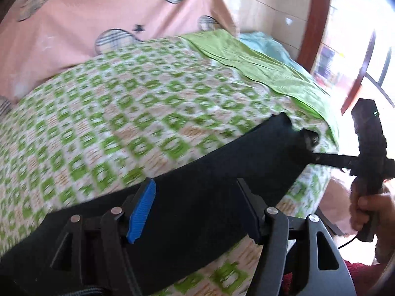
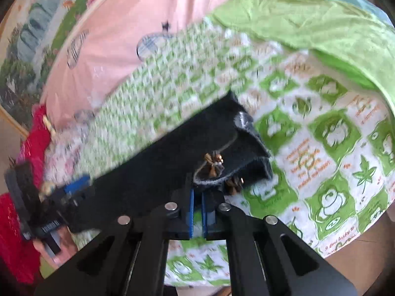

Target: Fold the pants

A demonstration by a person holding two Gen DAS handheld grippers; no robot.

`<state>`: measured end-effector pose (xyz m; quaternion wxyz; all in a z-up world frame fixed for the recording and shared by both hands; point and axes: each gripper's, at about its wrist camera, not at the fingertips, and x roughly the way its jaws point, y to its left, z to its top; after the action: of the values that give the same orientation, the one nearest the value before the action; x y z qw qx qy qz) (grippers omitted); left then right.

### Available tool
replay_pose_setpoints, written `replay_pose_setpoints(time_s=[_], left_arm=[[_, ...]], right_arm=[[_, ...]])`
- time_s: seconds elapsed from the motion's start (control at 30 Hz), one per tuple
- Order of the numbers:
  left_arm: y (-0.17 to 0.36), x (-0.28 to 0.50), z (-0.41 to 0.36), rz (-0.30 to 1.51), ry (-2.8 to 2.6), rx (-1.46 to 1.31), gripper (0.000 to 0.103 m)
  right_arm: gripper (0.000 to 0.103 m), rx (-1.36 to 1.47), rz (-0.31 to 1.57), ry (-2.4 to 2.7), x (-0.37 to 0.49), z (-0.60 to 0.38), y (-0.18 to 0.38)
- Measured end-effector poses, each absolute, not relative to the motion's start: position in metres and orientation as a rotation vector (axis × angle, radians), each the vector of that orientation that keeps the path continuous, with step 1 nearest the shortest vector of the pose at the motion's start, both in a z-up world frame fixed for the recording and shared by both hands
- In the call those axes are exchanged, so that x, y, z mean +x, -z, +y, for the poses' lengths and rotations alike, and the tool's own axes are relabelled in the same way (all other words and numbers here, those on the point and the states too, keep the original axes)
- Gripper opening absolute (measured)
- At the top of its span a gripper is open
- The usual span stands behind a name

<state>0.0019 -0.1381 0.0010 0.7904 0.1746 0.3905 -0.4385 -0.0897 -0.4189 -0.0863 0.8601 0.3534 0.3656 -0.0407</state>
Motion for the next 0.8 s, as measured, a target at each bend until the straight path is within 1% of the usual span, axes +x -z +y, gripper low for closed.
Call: replay_pose_setpoints(time_s=[0.07, 0.13, 0.17, 0.2, 0.23, 0.27, 0.47, 0.57, 0.6, 0.63, 0.67, 0.7, 0.77, 0.8], left_arm=[[-0.003, 0.004, -0.159, 0.846, 0.989, 0.427, 0.066], [-0.005, 0.005, -0.179, 0.845, 1.039, 0.477, 0.066], [-0.006, 0.007, -0.189, 0.854, 1.069, 0.491, 0.066], [-0.006, 0.009, -0.199, 0.867, 1.102, 0.501, 0.067], [-0.006, 0.011, -0.209, 0.883, 1.137, 0.513, 0.068], [-0.005, 0.012, -0.218, 0.896, 1.163, 0.526, 0.068], [0.017, 0.022, -0.275, 1.011, 1.26, 0.633, 0.068], [0.026, 0.025, -0.298, 1.068, 1.322, 0.67, 0.068], [0.028, 0.026, -0.303, 1.075, 1.33, 0.681, 0.068], [0.031, 0.028, -0.311, 1.084, 1.337, 0.697, 0.068], [0.034, 0.029, -0.318, 1.094, 1.337, 0.713, 0.068], [0.037, 0.03, -0.325, 1.105, 1.337, 0.731, 0.068], [0.042, 0.031, -0.337, 1.12, 1.339, 0.773, 0.068], [0.045, 0.03, -0.343, 1.127, 1.349, 0.789, 0.067]], right_arm=[[0.011, 0.77, 0.767, 0.089, -0.094, -0.421, 0.087], [0.02, 0.753, 0.743, 0.118, -0.105, -0.423, 0.08], [0.031, 0.746, 0.726, 0.132, -0.109, -0.424, 0.077], [0.048, 0.746, 0.715, 0.139, -0.113, -0.425, 0.076], [0.055, 0.751, 0.709, 0.135, -0.114, -0.426, 0.076], [0.06, 0.759, 0.703, 0.12, -0.115, -0.426, 0.078], [0.06, 0.835, 0.709, 0.097, -0.112, -0.428, 0.102], [0.06, 0.811, 0.684, 0.078, -0.107, -0.429, 0.106], [0.056, 0.811, 0.676, 0.075, -0.103, -0.429, 0.108], [0.049, 0.81, 0.665, 0.071, -0.1, -0.43, 0.111], [0.023, 0.802, 0.667, 0.083, -0.098, -0.432, 0.114], [0.014, 0.818, 0.665, 0.092, -0.096, -0.438, 0.118], [0.012, 0.939, 0.609, 0.058, -0.101, -0.455, 0.128], [0.012, 0.956, 0.597, 0.052, -0.102, -0.459, 0.13]])
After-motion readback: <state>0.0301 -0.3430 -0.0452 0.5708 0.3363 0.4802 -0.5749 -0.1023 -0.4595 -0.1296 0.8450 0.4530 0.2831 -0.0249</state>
